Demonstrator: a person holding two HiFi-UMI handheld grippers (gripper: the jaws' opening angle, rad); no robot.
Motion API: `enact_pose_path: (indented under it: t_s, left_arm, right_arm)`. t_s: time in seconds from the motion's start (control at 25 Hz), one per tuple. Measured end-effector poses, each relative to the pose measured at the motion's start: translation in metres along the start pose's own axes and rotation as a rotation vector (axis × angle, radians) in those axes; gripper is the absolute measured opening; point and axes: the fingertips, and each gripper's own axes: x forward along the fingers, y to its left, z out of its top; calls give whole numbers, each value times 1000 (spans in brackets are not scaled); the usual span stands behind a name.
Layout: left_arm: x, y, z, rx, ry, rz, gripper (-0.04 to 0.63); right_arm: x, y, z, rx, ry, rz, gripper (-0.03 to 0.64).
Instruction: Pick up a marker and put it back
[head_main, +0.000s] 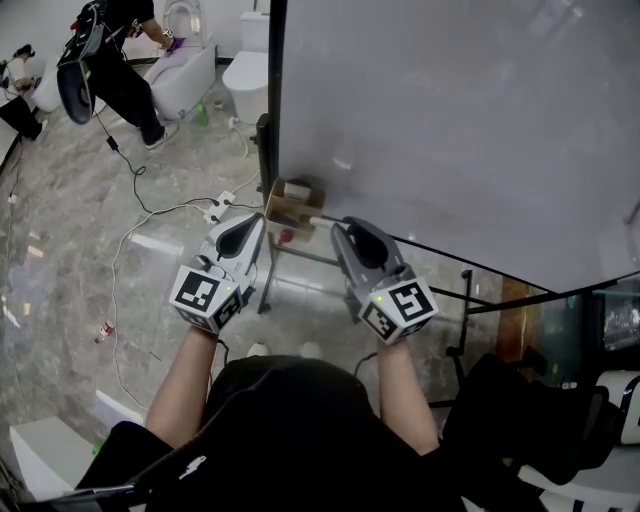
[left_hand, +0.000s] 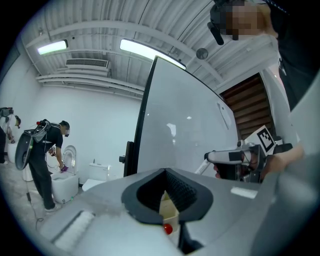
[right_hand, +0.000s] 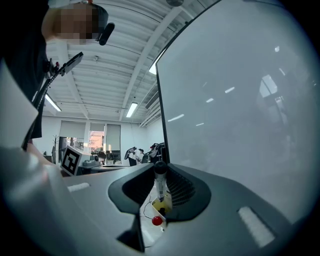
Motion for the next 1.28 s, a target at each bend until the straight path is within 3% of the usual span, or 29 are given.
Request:
enact_pose_path:
  t_s: [1.08,1.28]
  left_arm:
    - [-53,38,2,13,17,201,6]
    - [-54,40,10,27,19,206,6]
  right_arm:
    - [41,-8,-57,2,110,48,81]
    - [51,-13,-68,16,133,52,81]
